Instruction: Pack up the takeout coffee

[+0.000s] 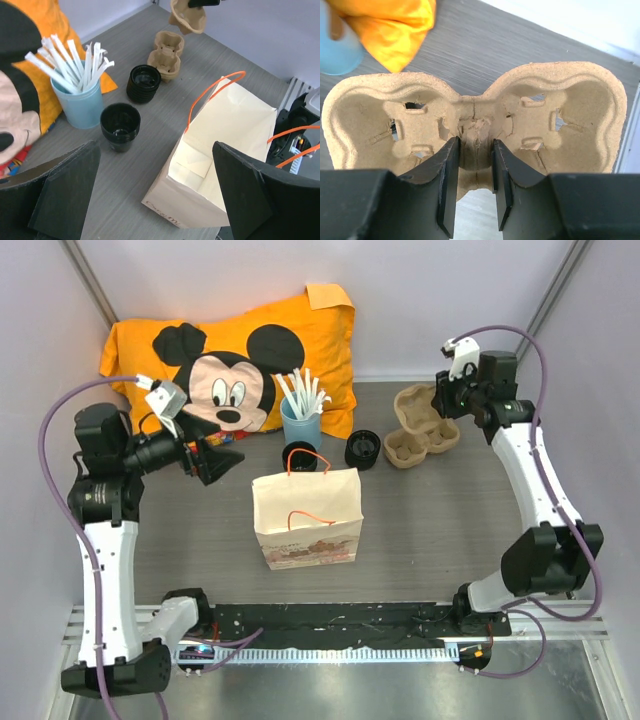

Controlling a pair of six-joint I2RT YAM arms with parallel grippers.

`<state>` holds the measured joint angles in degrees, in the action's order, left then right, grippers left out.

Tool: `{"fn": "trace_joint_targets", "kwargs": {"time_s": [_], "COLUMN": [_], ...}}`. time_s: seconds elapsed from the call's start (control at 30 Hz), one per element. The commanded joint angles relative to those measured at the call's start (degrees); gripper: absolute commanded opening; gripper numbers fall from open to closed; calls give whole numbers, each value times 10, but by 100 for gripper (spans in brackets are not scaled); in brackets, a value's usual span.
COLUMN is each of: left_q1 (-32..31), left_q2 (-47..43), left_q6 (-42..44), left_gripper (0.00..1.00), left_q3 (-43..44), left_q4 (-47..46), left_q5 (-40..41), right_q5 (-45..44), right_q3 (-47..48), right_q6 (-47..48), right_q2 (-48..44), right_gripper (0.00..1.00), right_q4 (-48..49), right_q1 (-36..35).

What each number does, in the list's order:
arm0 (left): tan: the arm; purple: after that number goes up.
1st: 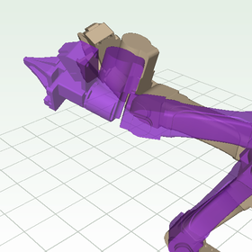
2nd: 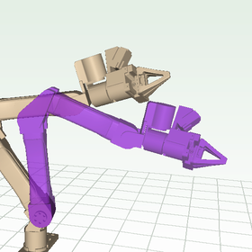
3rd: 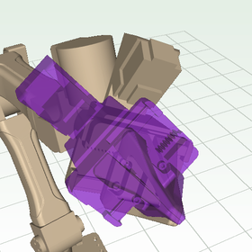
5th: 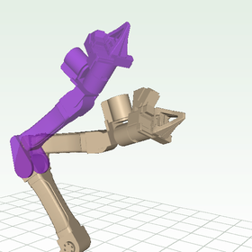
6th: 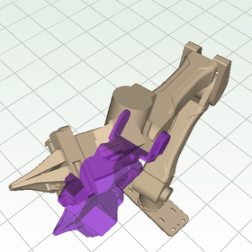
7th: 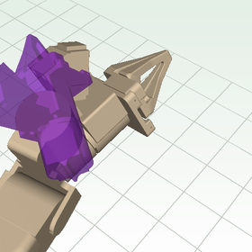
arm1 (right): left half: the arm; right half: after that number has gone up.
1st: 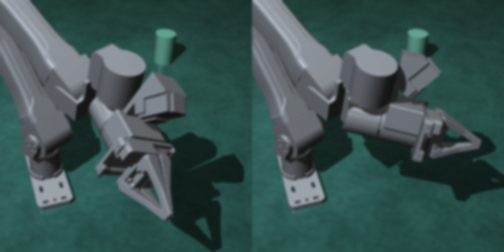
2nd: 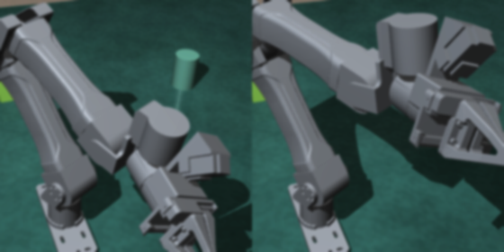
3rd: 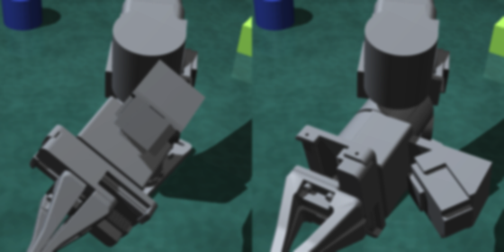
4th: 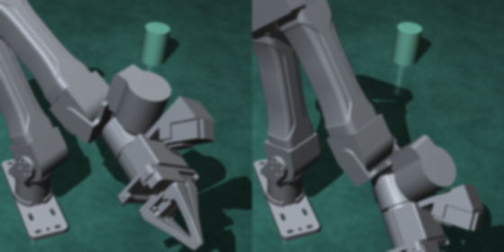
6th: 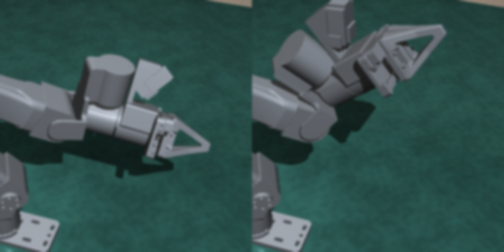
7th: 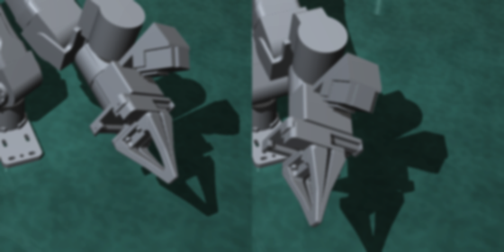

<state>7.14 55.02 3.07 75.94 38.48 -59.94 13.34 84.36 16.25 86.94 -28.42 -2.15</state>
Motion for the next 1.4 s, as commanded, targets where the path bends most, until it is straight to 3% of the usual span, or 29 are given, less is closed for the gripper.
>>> {"fn": "trace_joint_targets", "kwargs": {"time_s": [0.0, 0.13, 0.23, 0.73, 1.1, 1.23, 1.37], "left_q1": [-48, -168, -207, -272, -291, -290, -290], "left_q2": [36, 114, 154, 216, 241, 259, 268], "left_q6": [47, 159, 221, 345, 346, 352, 376], "left_gripper": [100, 100, 100, 98, 84, 70, 64], "left_q3": [69, 138, 175, 163, 161, 170, 182], "left_q4": [11, 138, 208, 284, 251, 260, 286], "left_q5": [25, 72, 86, 151, 174, 174, 192], "right_q5": [40, 63, 73, 142, 200, 226, 238], "right_q3": [32, 42, 44, 131, 173, 175, 179], "right_q6": [-21, -25, -25, -30, -35, -38, -37], "right_q2": [-83, -130, -169, -242, -251, -259, -259], "right_gripper": [24, 24, 24, 25, 25, 25, 25], "right_q4": [-46, -78, -99, -218, -269, -276, -285], "right_q1": [-1, -1, -1, -1, -1, -1, -1]}}
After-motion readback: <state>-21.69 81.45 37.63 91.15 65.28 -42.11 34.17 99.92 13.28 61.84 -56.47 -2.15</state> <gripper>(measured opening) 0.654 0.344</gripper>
